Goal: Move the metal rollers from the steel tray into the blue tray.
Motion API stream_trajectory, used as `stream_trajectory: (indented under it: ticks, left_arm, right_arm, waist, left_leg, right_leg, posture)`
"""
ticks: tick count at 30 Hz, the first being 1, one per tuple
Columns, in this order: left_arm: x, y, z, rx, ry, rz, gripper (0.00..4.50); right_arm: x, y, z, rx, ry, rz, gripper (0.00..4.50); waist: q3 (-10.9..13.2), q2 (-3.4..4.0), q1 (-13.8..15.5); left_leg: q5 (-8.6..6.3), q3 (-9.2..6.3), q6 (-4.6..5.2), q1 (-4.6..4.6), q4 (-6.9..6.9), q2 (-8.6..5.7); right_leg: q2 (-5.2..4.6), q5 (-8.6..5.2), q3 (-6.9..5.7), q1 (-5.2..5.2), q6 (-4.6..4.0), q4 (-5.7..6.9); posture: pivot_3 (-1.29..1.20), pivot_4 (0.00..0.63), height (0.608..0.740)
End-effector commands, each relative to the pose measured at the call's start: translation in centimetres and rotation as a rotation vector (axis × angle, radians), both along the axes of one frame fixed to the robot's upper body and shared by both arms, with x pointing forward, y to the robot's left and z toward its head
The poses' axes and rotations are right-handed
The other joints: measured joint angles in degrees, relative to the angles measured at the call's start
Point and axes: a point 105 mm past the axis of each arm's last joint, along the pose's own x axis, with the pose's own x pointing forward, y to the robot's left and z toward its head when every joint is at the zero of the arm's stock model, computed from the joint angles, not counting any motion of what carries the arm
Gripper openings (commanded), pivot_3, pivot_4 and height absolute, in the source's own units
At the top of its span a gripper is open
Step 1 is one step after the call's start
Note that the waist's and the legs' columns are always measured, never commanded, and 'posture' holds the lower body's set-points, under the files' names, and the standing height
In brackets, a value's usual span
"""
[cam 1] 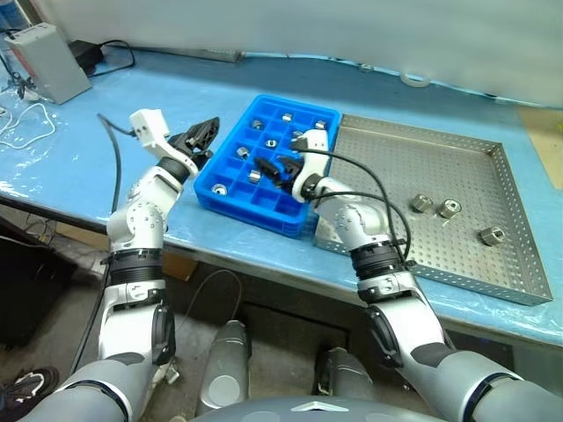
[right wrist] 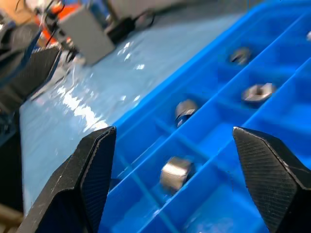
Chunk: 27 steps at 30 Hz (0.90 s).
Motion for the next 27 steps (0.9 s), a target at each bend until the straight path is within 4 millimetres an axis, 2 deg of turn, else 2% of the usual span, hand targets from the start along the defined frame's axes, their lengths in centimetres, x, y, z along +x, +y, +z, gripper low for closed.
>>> stream_trajectory:
  ticks: [1,4,9,13,16,19,21,27]
  left_arm:
    - [-0.7,-4.2,0.2,0.208,-0.114,-0.158,2.03]
    - [-1.0,-7.3,-1.5,0.291,-0.12,-0.28,2.03]
    - [-0.3,-12.3,-2.5,0.356,-0.14,-0.392,2.03]
    - [0.7,-15.7,-2.3,0.367,-0.137,-0.429,2.03]
    - [1.0,-18.3,-2.3,0.397,-0.125,-0.447,2.03]
    - [0.8,-20.4,-2.5,0.418,-0.104,-0.46,2.03]
    - [0.5,-21.7,-3.4,0.457,-0.072,-0.461,2.03]
    - [0.8,-22.7,-5.6,0.531,0.033,-0.341,2.03]
  right_arm:
    - [-0.2,-3.8,2.5,-0.016,-0.133,-0.141,4.0]
    - [-1.0,-6.9,3.5,-0.06,-0.191,-0.244,4.0]
    - [-3.2,-11.6,3.8,-0.135,-0.212,-0.395,4.0]
    - [-6.2,-15.1,4.1,-0.181,-0.219,-0.517,4.0]
    - [-9.2,-17.9,4.2,-0.196,-0.213,-0.654,4.0]
    - [-12.0,-19.6,4.0,-0.209,-0.197,-0.765,4.0]
    - [-13.8,-20.6,3.5,-0.219,-0.175,-0.838,4.0]
    - [-17.5,-22.0,3.1,-0.197,-0.156,-0.977,4.0]
  waist:
    - [-0.01,-0.02,-0.16]
    - [-0.02,-0.03,-0.56]
    - [-0.02,-0.03,-2.44]
    - [-0.02,-0.03,-4.77]
    - [-0.04,0.01,-6.72]
    - [-0.05,0.01,-8.78]
    - [-0.06,0.03,-10.17]
    - [-0.19,0.24,-15.83]
  left_leg:
    - [0.0,0.03,0.0,0.02,0.0,-0.02]
    - [0.05,0.16,-0.04,0.02,0.02,-0.07]
    - [0.24,0.26,-0.27,-0.04,0.21,-0.15]
    - [0.05,0.3,0.11,-0.01,0.41,-0.2]
    - [-0.08,0.39,0.5,0.05,0.53,-0.27]
    - [-0.18,0.47,0.96,0.08,0.58,-0.31]
    - [-0.27,0.53,1.15,0.11,0.61,-0.28]
    - [-0.8,0.71,2.03,0.13,1.18,-0.32]
  right_leg:
    - [0.0,0.02,0.07,0.0,0.03,0.0]
    - [0.02,0.06,0.29,-0.05,0.08,-0.06]
    - [0.05,0.25,0.54,-0.09,-0.18,-0.12]
    - [0.06,0.25,0.76,-0.1,-0.18,-0.16]
    - [0.04,0.24,0.93,-0.09,-0.15,-0.19]
    - [0.04,0.21,1.02,-0.06,-0.1,-0.32]
    - [0.05,0.17,1.06,-0.06,-0.06,-0.38]
    - [0.11,-0.11,1.04,-0.1,0.39,-0.41]
  posture:
    - [0.1,0.15,0.74]
    - [0.02,0.15,0.74]
    - [-0.15,0.15,0.74]
    - [-0.3,0.15,0.74]
    - [-0.46,0.15,0.74]
    - [-0.52,0.15,0.74]
    - [-0.62,0.15,0.74]
    - [-0.79,0.15,0.74]
